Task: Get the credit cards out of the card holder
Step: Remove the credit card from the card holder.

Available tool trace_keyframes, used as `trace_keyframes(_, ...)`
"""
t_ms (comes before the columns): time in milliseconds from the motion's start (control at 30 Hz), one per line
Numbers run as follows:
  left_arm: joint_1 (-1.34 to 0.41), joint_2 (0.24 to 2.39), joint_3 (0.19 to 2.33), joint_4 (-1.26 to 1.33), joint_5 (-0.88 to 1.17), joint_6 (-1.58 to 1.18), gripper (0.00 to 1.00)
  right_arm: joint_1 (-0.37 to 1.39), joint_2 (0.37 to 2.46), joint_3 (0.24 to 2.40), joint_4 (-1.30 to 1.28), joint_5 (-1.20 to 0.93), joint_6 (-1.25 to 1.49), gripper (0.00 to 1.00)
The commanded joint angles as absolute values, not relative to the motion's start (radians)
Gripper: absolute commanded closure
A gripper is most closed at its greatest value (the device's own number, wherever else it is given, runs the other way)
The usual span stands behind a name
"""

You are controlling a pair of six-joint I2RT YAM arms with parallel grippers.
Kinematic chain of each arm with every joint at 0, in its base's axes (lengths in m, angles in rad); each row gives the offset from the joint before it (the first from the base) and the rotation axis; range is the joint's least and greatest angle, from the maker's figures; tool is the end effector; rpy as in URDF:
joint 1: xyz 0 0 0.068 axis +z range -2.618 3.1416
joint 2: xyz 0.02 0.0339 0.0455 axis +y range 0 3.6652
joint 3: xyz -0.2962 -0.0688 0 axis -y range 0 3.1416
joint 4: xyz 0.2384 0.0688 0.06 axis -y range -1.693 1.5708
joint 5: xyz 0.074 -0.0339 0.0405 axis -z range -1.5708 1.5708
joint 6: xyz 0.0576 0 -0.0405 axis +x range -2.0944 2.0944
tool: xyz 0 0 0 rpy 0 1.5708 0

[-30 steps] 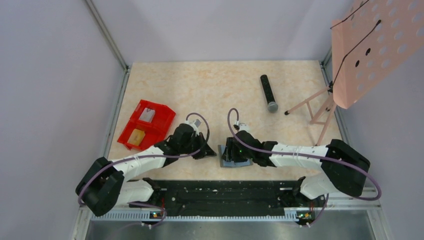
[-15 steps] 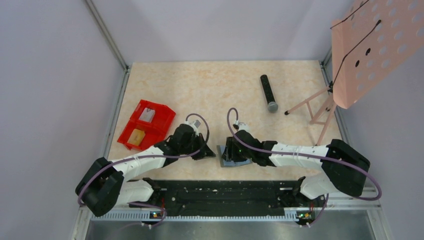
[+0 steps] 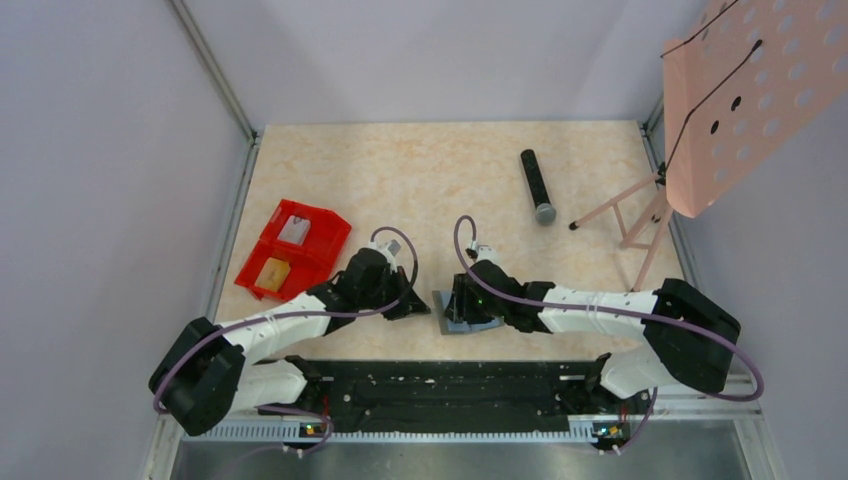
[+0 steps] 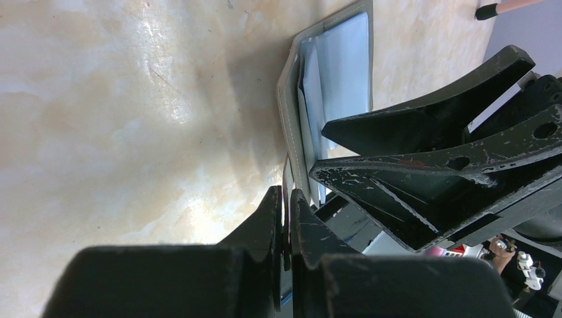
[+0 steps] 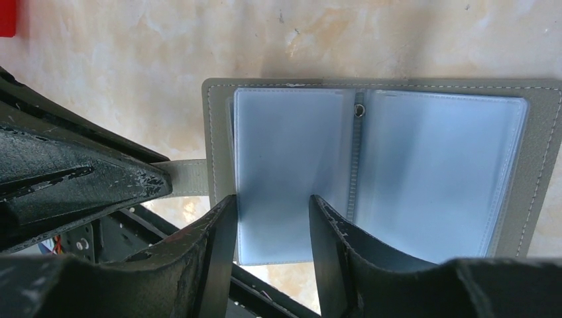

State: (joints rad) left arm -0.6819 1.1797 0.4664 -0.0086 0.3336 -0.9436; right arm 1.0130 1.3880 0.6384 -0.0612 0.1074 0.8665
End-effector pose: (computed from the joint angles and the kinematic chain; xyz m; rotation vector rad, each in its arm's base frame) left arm 0.1613 -0.1552 0.1918 -0.1406 2.5577 -1.1339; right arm 0.1492 0.2275 0.1911 -0.1301 2.5107 0.7308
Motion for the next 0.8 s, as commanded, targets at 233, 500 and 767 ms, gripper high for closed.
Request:
trace_keyframes(233,-0.684,1.147,0.462,0.005,0.316,-0.927,1.00,1.026,1.324,0.685,-0.107,0.163,0.858,0.47)
trace_keyframes(500,-0.684,1.141,0.457,0.004,0.312,-0.930,1.00,1.025,1.322,0.677,-0.110,0.172,0.858,0.57)
trace_keyframes(767,-0.684,1.135,0.455,-0.025,0.308,-0.931,1.00,1.026,1.296,0.678,-0.128,0.191,0.857,0.52)
